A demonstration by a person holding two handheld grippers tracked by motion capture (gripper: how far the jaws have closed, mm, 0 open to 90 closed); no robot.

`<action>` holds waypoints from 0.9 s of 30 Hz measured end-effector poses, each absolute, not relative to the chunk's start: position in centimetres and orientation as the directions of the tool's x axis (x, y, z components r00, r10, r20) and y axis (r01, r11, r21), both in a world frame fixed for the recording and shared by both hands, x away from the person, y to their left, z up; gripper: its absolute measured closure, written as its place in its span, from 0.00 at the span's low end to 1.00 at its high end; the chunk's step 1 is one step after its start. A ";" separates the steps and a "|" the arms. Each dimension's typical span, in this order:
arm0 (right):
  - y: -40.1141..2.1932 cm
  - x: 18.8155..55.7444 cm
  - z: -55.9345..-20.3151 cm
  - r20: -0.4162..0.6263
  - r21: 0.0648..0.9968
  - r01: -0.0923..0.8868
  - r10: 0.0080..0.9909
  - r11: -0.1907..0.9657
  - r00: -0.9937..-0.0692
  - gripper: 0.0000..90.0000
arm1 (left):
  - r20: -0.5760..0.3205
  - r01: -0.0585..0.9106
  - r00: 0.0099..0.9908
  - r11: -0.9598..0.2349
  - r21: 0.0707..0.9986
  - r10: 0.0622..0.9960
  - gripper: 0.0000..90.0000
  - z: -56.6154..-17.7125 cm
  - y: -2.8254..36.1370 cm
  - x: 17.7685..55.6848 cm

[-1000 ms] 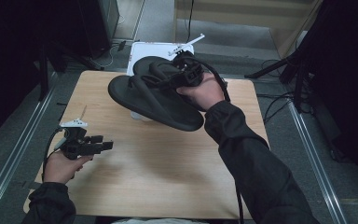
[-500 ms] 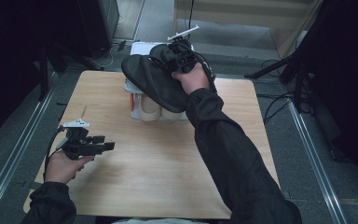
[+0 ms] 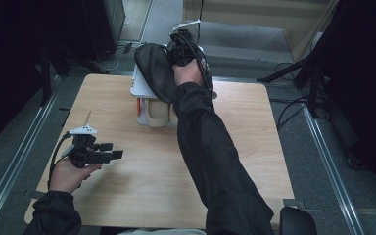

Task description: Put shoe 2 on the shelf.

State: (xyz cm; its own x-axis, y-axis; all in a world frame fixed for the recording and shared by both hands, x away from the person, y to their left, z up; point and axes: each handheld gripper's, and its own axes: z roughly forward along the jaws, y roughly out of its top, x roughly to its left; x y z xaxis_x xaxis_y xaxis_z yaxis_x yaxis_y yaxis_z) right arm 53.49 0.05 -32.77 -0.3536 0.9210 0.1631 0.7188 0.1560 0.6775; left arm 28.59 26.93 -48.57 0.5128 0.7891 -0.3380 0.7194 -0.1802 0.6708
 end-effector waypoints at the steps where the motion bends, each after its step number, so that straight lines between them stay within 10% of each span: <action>1: 0.3 53.7 -32.9 0.162 0.677 0.721 0.926 0.148 -0.342 0.84 | -0.342 0.719 0.513 -0.176 0.672 0.788 0.42 -48.6 26.9 28.6; 27: 2.7 56.0 -34.3 0.223 0.703 0.705 0.969 -0.087 -0.102 0.83 | -0.346 0.715 0.531 -0.191 0.672 0.774 0.42 -48.5 26.5 28.6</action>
